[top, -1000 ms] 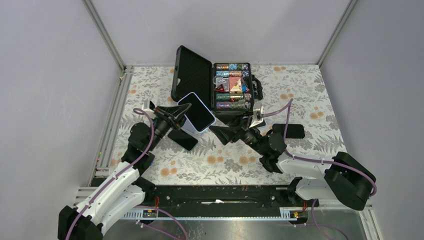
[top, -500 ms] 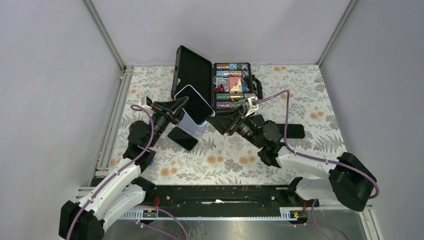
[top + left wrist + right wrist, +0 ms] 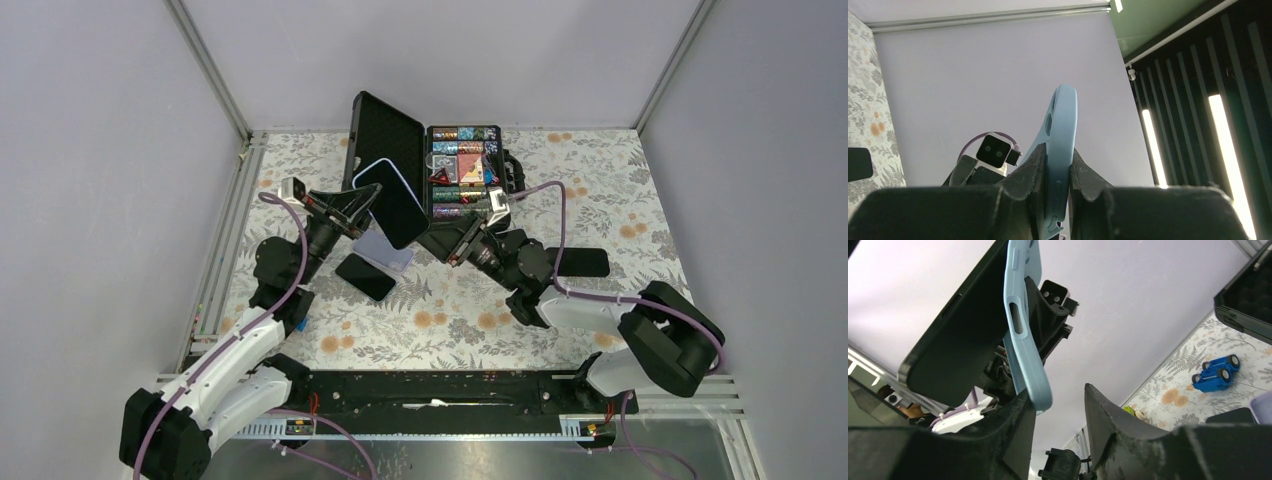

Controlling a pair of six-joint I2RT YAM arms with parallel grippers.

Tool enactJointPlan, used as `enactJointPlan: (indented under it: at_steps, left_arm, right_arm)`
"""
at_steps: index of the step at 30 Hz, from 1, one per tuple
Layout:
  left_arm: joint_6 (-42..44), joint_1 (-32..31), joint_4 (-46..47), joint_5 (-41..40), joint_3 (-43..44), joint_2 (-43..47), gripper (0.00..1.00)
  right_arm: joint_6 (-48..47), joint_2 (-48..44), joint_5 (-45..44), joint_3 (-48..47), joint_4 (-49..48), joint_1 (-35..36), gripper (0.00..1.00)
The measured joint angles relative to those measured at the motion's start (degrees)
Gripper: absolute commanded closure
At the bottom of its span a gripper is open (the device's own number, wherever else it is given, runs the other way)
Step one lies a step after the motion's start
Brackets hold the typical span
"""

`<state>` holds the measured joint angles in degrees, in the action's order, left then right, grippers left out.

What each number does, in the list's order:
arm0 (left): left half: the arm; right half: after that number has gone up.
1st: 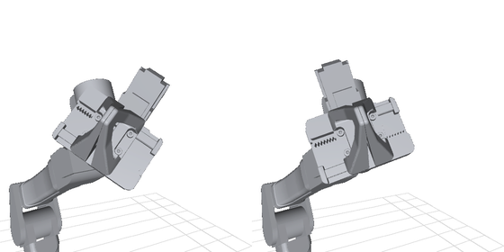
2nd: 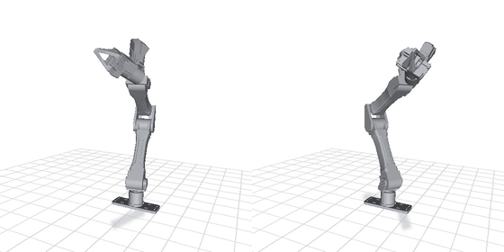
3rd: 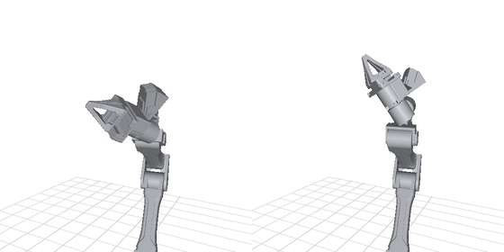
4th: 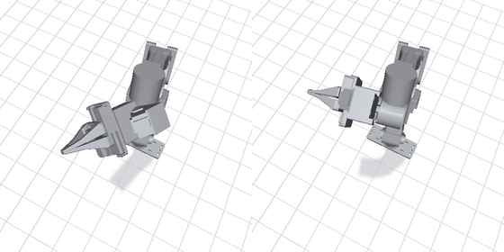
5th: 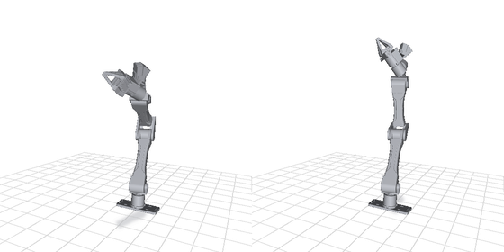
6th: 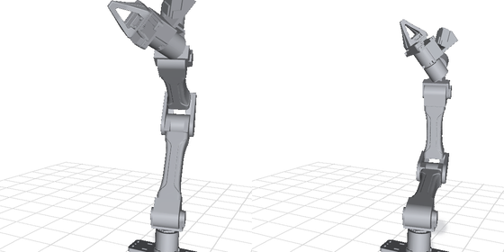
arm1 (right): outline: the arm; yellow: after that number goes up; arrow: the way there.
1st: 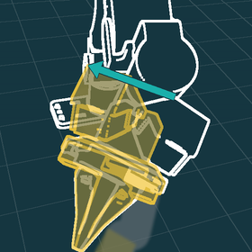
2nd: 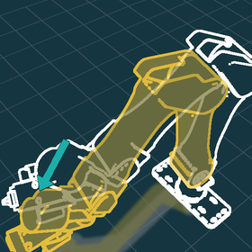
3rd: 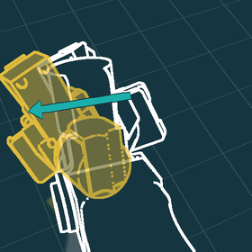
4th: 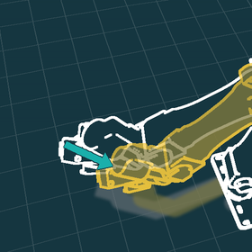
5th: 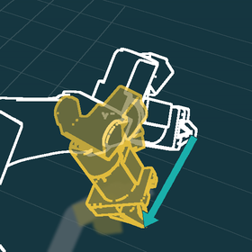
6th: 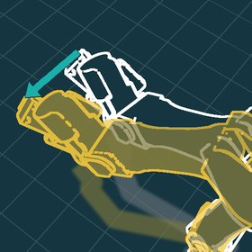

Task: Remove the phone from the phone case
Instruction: Remove the phone case from the phone.

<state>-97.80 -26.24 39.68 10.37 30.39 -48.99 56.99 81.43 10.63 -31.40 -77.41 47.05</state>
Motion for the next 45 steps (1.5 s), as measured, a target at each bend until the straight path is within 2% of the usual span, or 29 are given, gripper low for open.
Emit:
enactJointPlan:
  at_steps: [5, 12, 20, 27, 30, 32, 33, 34, 36, 41, 45]
  left_arm:
    - [-0.07, -0.83, 1.42, 2.21, 0.68, 0.02, 1.0]
    - [1.22, -1.51, 2.27, 4.35, 1.09, 0.02, 1.0]
    - [5.14, -1.7, 3.41, 4.44, 1.11, -0.9, 1.0]
    - [10.56, -2.03, 2.51, 4.11, 1.11, -0.87, 1.0]
    - [11.21, -2.27, 3.76, 4.15, 1.05, -1.09, 1.0]
    - [11.54, -2.38, 5.51, 4.26, 0.98, -1.7, 0.99]
    - [11.8, -2.4, 6.29, 4.35, 0.96, -2.14, 0.94]
    - [12.07, -2.4, 7.17, 4.39, 0.9, -2.73, 0.87]
    - [12.22, -2.4, 9.01, 4.35, 0.37, -3.67, 0.75]
    - [17.05, -3.1, 10.36, 5.14, -1.57, -2.75, 0.34]
    - [25.79, -3.39, 4.61, 5.51, -3.45, 0.83, 0.15]
  right_arm:
    - [-0.26, -2.73, 1.73, 1.46, -2.56, -0.04, 0.36]
    - [-0.26, -3.34, 4.76, 2.19, -5.4, -0.13, 0.37]
    - [2.99, -3.21, 6.62, 2.19, -7.39, -0.26, 0.55]
    - [4.94, -1.09, 8.04, 1.46, -8.09, -0.39, 0.56]
    - [5.44, -0.9, 8.48, 1.16, -8.11, -0.42, 0.7]
    - [5.79, -0.92, 8.5, 1.11, -8.48, -0.42, 0.85]
    - [5.99, -0.92, 8.5, 1.11, -8.74, -0.46, 0.95]
    - [6.01, -0.96, 8.48, 1.11, -8.9, -0.48, 1.0]
    - [6.23, -1.14, 8.37, 1.22, -8.55, -0.76, 1.0]
    - [6.08, -1.68, 8.41, 4.37, -5.92, -1.95, 1.0]
    - [6.08, -2.6, 8.55, 8.63, -4.11, -2.56, 1.0]
